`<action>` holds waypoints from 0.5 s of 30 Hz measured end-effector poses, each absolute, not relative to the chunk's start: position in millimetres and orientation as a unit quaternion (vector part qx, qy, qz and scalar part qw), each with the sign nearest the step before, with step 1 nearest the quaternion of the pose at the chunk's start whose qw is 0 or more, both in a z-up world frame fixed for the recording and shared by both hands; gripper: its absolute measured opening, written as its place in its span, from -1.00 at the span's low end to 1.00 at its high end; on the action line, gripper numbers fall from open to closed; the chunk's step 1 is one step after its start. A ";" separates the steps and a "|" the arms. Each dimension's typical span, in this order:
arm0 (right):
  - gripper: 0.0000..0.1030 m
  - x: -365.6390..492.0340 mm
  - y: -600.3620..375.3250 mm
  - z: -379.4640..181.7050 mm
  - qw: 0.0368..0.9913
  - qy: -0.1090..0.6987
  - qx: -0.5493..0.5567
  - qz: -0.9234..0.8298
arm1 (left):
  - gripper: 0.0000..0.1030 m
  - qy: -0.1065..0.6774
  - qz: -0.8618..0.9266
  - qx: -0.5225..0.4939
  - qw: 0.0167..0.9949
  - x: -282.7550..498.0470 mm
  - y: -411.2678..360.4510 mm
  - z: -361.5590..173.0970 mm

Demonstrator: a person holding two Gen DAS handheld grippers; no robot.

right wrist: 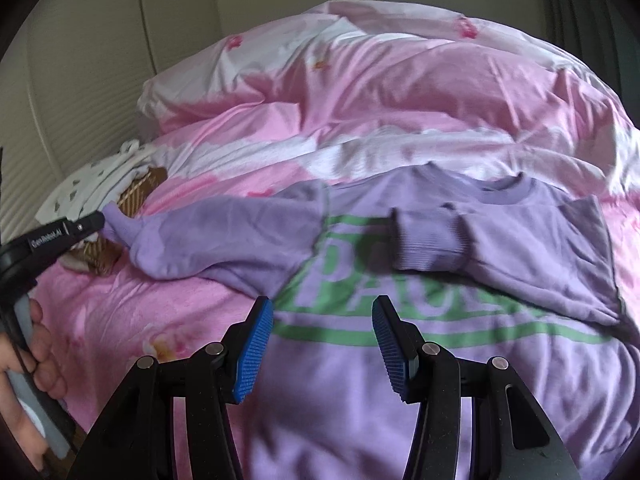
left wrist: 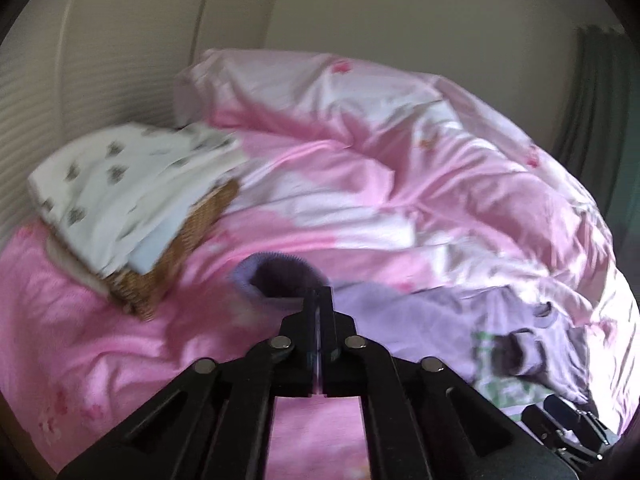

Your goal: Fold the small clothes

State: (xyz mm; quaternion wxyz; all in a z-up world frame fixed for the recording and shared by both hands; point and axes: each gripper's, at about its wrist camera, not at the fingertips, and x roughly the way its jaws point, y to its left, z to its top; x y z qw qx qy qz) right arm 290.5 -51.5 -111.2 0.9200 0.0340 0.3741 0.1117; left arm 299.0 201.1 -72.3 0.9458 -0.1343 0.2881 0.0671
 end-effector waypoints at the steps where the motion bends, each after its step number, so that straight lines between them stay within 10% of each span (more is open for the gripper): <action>1: 0.00 290.1 -58.0 -109.4 0.921 0.373 0.037 0.108 | -0.96 0.286 0.059 -0.127 0.948 302.1 188.4 -67.2; 15: 0.00 288.1 -163.5 -109.5 0.921 0.376 0.090 0.058 | -0.89 0.311 0.057 -0.074 0.946 304.9 124.1 -70.3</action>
